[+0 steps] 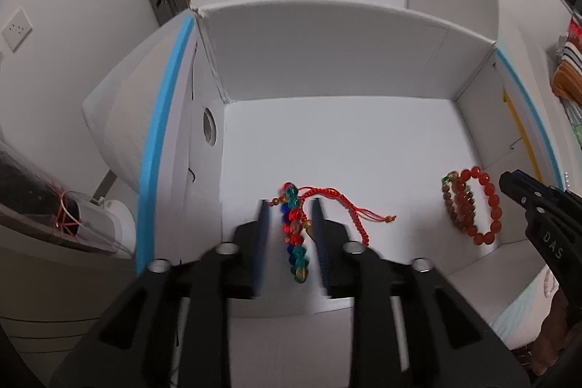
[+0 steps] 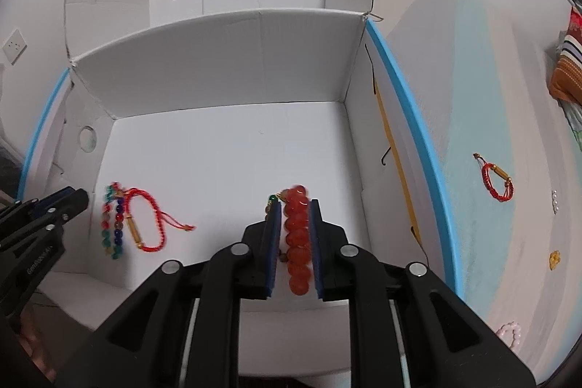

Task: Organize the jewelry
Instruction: 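Open both tools to drop the bead bracelets into the box, then move both tools back over the remaining jewelry on the bed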

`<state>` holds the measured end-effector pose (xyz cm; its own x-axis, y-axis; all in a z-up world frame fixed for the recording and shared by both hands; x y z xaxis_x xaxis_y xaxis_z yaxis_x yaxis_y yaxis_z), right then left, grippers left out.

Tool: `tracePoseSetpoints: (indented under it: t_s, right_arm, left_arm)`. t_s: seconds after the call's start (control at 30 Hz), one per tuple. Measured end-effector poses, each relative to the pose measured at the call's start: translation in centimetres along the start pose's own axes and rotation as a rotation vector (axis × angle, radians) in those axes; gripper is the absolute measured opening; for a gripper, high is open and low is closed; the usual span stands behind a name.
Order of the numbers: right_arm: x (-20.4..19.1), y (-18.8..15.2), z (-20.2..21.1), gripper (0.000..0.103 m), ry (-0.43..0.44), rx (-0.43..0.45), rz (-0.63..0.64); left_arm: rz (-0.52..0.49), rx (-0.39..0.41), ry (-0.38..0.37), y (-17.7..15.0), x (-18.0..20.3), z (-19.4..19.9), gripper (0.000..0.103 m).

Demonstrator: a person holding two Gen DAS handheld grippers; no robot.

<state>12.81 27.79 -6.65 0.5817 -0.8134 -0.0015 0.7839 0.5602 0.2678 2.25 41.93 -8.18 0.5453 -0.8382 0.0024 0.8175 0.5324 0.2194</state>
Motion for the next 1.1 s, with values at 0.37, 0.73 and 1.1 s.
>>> tracePoseSetpoints:
  t_s: [0.37, 0.73, 1.1]
  right_arm:
    - [4.7, -1.0, 6.8, 0.079, -0.04, 0.164, -0.043]
    - [11.4, -4.2, 12.6, 0.094, -0.09, 0.296, -0.095]
    - [21.7, -8.0, 15.0, 0.095, -0.174, 0.318, -0.233]
  left_arm:
    - [-0.042, 0.144, 0.02, -0.4, 2.2, 5.0, 0.086]
    - [-0.164, 0.278, -0.087, -2.9, 10.3, 10.0, 0.096]
    - [-0.324, 0.305, -0.152, -4.3, 21.1, 11.2, 0.097]
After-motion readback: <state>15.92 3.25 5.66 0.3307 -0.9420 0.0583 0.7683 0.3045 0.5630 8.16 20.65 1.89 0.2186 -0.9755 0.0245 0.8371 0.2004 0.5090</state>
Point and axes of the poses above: each gripper's, at about its wrist camera, not at the fingertips, and z roughly against the way its jaws point, x to its right, y to its top, the point moved 9 cm from there along -z, roughly the way its jaws point, and after that the axes turned 14 degrees about -x, right-handed, at the moved point
